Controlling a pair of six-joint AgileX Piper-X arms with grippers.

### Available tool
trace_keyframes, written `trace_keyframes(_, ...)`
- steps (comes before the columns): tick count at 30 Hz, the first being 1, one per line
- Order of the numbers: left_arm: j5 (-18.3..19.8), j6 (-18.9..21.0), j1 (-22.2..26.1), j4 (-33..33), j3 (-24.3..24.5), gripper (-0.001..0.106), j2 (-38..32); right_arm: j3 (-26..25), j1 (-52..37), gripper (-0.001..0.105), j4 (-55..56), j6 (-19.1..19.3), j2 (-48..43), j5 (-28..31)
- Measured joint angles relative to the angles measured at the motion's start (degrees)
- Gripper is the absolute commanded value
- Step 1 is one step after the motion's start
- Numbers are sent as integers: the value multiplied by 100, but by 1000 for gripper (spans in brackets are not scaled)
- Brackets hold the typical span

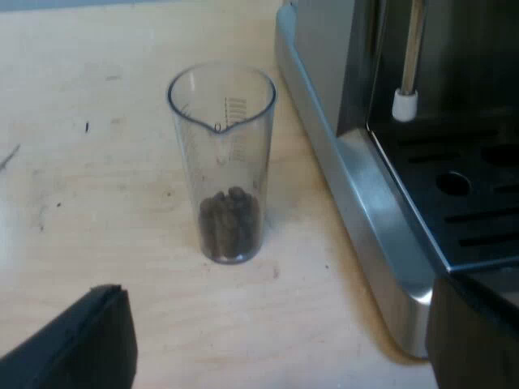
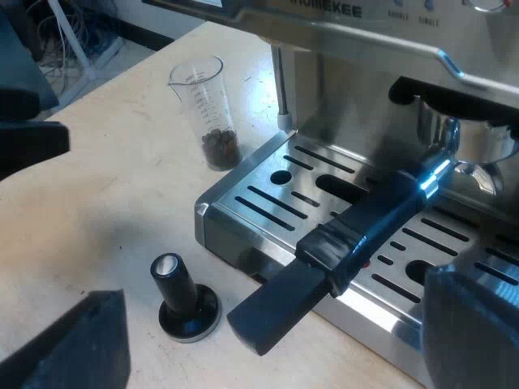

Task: Pour the beans into the coffee machine

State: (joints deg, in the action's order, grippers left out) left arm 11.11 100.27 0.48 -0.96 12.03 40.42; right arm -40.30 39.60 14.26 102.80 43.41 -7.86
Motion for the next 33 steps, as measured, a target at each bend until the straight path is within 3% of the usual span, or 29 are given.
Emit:
trace_keyframes(15, 22, 0, 0, -1817, -66, 87, 1326, 0, 0, 78, -247, -11, 0, 0)
trace_keyframes(23, 37, 0, 0, -2147, -66, 87, 1878, 0, 0, 78, -384, -11, 0, 0)
trace_keyframes(33, 37, 0, 0, -3427, -66, 87, 2821, 0, 0, 78, -384, -11, 0, 0)
